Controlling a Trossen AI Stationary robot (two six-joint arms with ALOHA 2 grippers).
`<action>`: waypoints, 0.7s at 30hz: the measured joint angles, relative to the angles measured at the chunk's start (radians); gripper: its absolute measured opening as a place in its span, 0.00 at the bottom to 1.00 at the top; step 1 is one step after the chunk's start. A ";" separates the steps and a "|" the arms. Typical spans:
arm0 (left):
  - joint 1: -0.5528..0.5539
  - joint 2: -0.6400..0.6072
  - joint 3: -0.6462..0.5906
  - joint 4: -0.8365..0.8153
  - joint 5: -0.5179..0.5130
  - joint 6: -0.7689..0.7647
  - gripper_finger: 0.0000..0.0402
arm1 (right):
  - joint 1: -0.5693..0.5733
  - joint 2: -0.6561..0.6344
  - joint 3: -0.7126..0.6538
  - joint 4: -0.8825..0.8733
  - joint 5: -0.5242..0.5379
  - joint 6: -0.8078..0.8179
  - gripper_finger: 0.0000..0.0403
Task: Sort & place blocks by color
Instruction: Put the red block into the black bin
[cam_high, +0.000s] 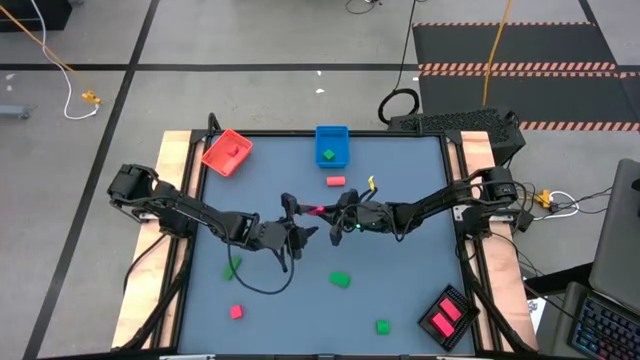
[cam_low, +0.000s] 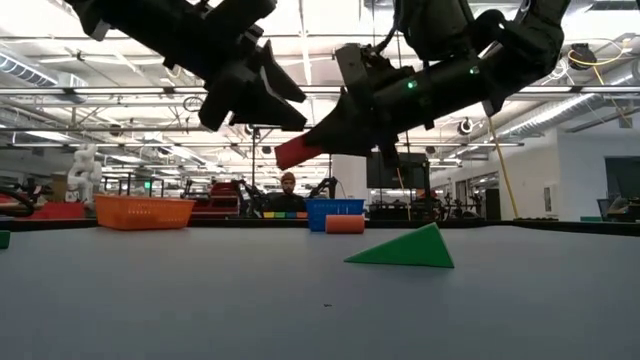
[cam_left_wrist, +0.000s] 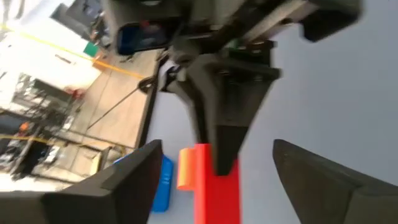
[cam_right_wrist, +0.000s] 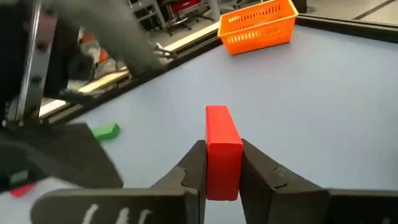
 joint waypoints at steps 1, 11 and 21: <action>0.000 0.000 0.000 -0.005 -0.028 -0.009 0.79 | 0.000 -0.001 0.000 0.000 -0.020 -0.009 0.12; 0.006 0.000 0.000 -0.036 -0.122 -0.174 0.83 | 0.031 -0.211 0.000 -0.501 -0.327 0.026 0.12; 0.049 0.000 0.000 0.000 -0.123 -0.269 0.69 | 0.126 -0.506 0.000 -1.033 -0.504 0.236 0.12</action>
